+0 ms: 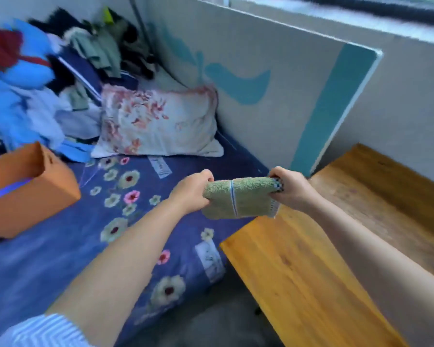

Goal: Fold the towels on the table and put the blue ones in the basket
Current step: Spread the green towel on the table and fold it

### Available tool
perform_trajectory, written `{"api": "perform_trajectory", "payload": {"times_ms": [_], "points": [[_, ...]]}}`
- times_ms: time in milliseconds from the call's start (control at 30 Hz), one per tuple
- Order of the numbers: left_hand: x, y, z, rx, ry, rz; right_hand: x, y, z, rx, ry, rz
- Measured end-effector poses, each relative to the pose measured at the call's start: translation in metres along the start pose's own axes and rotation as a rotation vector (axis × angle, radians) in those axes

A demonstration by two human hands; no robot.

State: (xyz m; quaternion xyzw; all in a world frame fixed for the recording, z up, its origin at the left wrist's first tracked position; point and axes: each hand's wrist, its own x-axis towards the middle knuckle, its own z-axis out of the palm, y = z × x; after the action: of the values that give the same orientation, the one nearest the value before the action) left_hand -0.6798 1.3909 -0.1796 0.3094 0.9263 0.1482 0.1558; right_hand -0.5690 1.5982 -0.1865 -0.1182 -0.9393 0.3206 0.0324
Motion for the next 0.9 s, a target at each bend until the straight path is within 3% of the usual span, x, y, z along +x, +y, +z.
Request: {"api": "perform_trajectory", "payload": {"times_ms": [33, 233, 467, 733, 900], "points": [[-0.03, -0.039, -0.021, -0.024, 0.062, -0.081, 0.016, -0.04, 0.022, 0.012, -0.042, -0.106], [-0.129, -0.167, -0.085, -0.173, 0.298, -0.26, 0.045, -0.186, 0.099, 0.036, -0.1, -0.324], [-0.248, -0.316, -0.138, -0.349, 0.562, -0.419, 0.061, -0.356, 0.206, 0.042, -0.202, -0.477], [-0.292, -0.434, -0.168, -0.435, 0.734, -0.577, 0.087, -0.472, 0.29, 0.085, -0.2, -0.567], [-0.27, -0.497, -0.181, -0.524, 0.789, -0.693, 0.135, -0.508, 0.334, 0.139, -0.17, -0.472]]}}
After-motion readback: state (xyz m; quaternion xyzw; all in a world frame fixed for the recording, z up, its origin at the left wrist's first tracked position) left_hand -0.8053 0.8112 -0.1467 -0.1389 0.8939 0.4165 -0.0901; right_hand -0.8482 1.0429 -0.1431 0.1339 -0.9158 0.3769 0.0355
